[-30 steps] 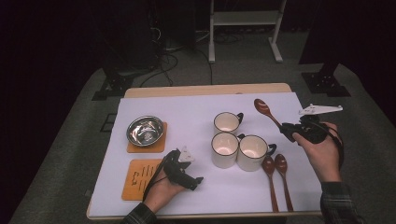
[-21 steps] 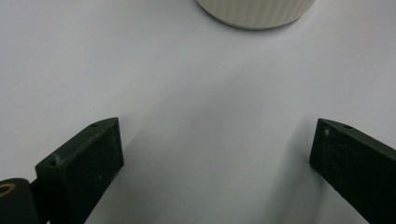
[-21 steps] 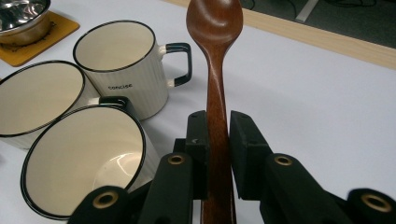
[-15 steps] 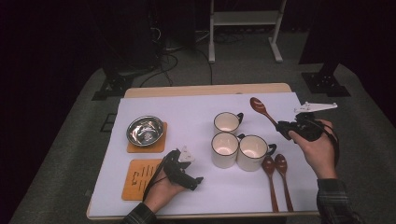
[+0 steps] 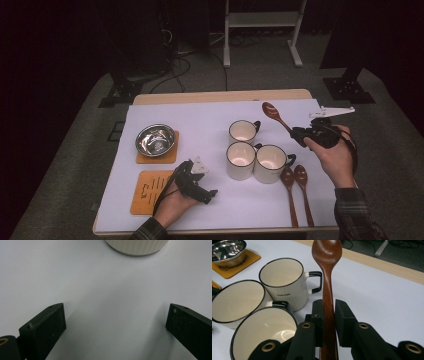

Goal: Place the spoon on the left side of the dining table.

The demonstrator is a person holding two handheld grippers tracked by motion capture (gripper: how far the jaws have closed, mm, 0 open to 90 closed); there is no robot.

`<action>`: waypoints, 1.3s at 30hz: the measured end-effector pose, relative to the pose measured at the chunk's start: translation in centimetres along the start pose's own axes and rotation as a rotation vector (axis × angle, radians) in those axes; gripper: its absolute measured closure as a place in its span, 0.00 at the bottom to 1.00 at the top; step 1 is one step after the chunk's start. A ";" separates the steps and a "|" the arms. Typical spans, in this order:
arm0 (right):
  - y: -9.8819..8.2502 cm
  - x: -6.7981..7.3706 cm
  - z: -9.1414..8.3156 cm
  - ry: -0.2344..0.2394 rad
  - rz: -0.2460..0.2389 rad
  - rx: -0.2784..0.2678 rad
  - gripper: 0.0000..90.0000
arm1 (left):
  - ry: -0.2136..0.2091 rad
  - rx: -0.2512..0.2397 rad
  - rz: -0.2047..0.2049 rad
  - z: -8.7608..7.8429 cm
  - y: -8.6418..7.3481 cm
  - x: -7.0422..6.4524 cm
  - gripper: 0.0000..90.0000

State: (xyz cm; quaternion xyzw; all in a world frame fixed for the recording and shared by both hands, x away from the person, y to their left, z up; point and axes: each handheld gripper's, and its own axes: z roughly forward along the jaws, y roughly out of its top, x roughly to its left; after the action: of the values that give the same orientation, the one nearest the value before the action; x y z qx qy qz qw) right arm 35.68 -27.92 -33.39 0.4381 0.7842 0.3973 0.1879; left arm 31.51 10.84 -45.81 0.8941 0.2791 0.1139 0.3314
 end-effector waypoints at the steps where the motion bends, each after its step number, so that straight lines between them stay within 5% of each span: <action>1: 0.0 0.0 0.1 0.001 0.000 -0.001 0.86 | 0.000 0.000 0.000 0.0 0.0 0.0 0.02; 39: 2.6 2.2 2.5 0.072 -0.056 -0.007 0.86 | 0.001 -0.003 -0.002 0.0 0.0 0.0 0.02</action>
State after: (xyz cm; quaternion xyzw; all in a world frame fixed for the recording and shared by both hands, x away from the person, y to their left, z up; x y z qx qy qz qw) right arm 37.46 -24.12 -32.77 0.4006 0.8010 0.4101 0.1722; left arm 31.50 10.82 -45.84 0.8931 0.2800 0.1145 0.3329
